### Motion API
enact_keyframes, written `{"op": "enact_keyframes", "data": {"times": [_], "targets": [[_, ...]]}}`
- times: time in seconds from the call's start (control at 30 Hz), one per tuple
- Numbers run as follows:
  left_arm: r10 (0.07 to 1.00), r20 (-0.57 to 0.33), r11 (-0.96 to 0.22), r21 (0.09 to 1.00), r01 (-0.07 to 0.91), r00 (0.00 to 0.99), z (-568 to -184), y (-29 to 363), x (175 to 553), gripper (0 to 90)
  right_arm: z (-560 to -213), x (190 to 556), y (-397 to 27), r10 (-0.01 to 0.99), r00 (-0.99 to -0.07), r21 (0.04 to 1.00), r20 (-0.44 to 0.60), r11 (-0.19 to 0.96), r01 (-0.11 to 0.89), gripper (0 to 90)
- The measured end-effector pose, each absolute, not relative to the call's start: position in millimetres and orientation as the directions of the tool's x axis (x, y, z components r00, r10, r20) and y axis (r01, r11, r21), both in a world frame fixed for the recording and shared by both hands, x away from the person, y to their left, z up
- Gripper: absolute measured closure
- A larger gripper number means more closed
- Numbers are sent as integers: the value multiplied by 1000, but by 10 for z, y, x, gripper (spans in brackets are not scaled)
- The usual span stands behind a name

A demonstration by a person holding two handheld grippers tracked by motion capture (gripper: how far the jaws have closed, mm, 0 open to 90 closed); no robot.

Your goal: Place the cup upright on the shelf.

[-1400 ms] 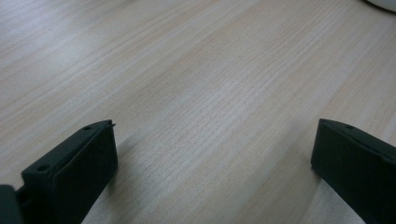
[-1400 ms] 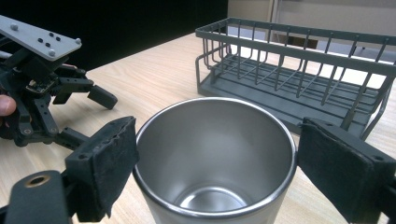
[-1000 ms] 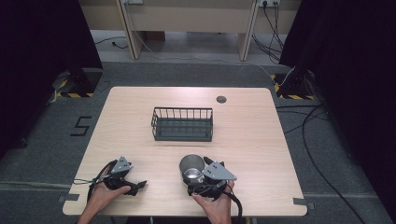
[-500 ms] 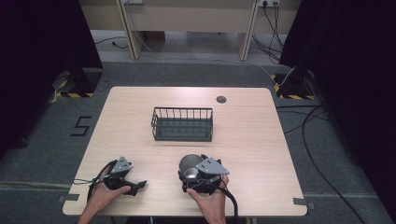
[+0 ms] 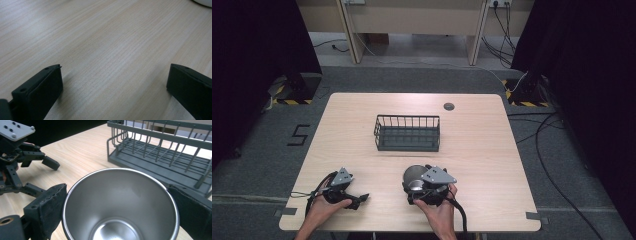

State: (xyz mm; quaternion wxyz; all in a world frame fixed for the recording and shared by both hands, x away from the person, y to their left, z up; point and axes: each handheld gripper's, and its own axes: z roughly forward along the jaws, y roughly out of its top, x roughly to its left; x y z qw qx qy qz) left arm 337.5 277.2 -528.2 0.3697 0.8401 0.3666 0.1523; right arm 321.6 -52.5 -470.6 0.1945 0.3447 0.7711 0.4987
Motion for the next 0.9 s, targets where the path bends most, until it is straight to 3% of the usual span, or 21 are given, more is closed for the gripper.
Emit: {"op": "enact_keyframes", "data": {"times": [0.9], "targets": [[728, -15, -459, 731, 504, 685, -5282, 2773, 3374, 0, -4655, 3441, -709, 552, -831, 922, 67, 285, 263, 61]]}}
